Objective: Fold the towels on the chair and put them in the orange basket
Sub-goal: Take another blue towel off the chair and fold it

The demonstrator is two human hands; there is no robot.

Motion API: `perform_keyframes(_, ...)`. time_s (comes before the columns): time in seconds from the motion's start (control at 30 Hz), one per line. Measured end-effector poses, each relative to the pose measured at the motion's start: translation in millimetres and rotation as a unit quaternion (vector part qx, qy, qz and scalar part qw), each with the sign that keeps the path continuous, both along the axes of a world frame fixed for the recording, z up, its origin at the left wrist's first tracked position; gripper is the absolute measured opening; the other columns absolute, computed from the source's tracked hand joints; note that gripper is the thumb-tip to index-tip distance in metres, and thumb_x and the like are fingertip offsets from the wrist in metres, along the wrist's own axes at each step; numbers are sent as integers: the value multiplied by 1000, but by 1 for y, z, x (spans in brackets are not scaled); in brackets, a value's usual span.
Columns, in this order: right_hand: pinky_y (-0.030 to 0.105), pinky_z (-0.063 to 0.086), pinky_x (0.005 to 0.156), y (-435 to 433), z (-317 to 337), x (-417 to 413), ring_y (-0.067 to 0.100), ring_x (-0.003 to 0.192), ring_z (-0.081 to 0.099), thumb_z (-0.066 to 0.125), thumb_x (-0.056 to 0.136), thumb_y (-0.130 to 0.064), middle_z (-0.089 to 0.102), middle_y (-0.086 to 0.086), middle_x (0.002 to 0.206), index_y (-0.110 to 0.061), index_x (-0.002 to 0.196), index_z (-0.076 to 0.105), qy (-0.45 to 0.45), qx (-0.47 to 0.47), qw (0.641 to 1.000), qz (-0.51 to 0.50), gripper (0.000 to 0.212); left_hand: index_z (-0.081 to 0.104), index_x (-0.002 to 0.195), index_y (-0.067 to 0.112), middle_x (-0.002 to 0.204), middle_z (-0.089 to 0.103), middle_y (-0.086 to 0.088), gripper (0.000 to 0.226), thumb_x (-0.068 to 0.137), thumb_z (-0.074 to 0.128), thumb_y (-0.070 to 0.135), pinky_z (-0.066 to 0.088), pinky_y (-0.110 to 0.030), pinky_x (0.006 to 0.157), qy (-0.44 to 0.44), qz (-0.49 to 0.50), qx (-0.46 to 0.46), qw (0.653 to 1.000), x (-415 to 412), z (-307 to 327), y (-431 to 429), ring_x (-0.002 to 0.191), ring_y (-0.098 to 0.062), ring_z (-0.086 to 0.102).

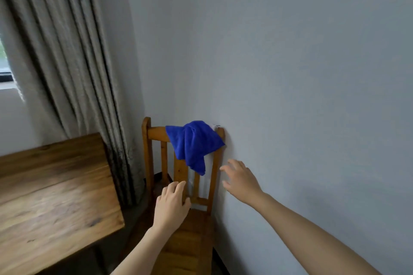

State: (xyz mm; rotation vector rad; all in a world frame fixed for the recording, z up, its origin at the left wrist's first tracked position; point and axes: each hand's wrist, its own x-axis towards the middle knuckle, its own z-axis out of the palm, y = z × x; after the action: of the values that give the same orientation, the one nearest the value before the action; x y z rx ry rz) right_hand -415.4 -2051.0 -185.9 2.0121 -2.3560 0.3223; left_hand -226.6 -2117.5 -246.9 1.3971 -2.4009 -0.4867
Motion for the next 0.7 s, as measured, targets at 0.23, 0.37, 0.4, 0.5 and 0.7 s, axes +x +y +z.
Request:
perform_keyframes(0.23,30,34,105,-110,-14,-32,20,133,32,48,94,-27,34,3,144,-19,136,41,-37,-10,998,45,44,27,145,21,147,33,-1,54,95,43,33,33,-33,108,-41,91,1,995,-2,-1,-78,135,-21,31)
perform_keyframes(0.37,32,36,103,-163,-13,-48,22,132,33,47,94,-27,34,5,143,-18,136,39,-31,-14,998,56,44,28,143,21,146,34,-2,52,95,44,30,34,-33,107,-44,115,-20,992,-22,15,-119,134,-22,32)
perform_keyframes(0.4,33,36,103,-177,-14,-51,23,132,33,47,94,-26,34,6,143,-17,136,39,-29,-13,998,58,44,28,143,21,146,34,-2,52,95,44,30,34,-33,108,-40,119,-20,992,-29,16,-128,134,-21,32)
perform_keyframes(0.5,35,33,105,-211,-16,-62,26,133,31,46,95,-26,31,9,146,-16,138,36,-12,0,999,49,46,26,144,22,147,32,-1,54,95,44,32,32,-32,109,-39,120,-13,992,-41,9,-143,135,-20,30)
perform_keyframes(0.7,39,34,106,-262,-33,-75,30,135,30,45,96,-29,20,11,153,-18,145,23,-18,64,997,40,55,22,146,24,149,28,2,56,95,43,35,30,-29,110,-79,126,33,988,-34,-17,-173,137,-17,27)
